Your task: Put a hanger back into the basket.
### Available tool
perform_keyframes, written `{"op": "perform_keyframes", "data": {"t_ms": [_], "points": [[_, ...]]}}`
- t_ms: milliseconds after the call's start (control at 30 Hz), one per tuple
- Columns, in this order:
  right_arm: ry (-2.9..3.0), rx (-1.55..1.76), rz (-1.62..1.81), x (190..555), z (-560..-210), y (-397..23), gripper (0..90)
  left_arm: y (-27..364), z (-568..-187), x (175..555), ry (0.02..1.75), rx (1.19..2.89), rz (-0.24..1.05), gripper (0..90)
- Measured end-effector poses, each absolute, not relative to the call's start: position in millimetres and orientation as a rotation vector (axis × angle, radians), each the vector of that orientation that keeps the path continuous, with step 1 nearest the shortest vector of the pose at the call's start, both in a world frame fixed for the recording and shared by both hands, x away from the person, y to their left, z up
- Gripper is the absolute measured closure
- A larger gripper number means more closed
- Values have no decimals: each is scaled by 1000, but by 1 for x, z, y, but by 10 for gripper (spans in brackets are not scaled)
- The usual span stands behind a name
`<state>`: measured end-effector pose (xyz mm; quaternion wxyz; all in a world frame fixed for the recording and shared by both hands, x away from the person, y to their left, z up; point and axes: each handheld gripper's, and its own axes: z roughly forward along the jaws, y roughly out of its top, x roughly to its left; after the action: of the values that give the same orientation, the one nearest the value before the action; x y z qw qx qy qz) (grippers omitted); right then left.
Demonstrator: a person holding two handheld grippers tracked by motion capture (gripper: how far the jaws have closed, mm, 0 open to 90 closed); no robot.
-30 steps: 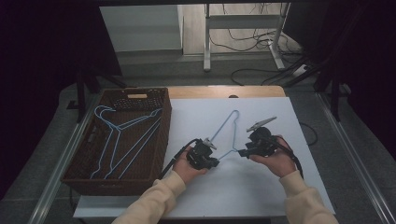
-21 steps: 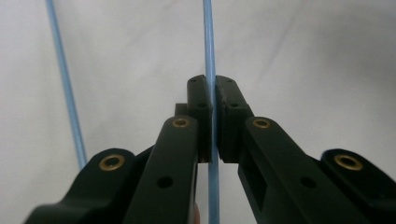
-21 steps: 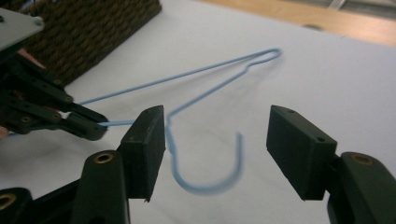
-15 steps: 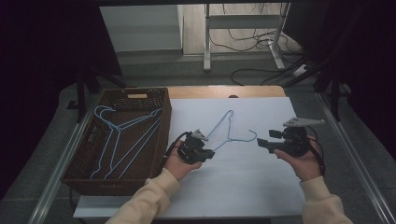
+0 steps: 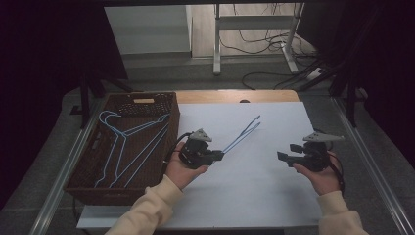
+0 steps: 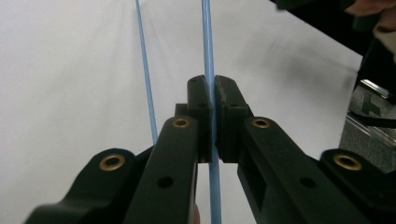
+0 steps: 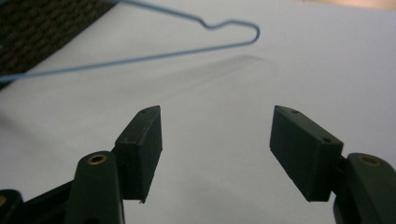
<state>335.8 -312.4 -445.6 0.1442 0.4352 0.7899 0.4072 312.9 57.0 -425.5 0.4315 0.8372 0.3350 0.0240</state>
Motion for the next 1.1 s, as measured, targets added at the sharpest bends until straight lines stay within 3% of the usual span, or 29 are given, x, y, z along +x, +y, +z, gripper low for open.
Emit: {"op": "perform_keyframes", "data": {"t_ms": [633, 1100], "points": [[2341, 1240, 1123, 334, -460, -309, 341, 128, -373, 293, 807, 1935, 55, 865], [2352, 1233, 1119, 334, -464, -307, 317, 203, -364, 295, 902, 1811, 99, 865]]}}
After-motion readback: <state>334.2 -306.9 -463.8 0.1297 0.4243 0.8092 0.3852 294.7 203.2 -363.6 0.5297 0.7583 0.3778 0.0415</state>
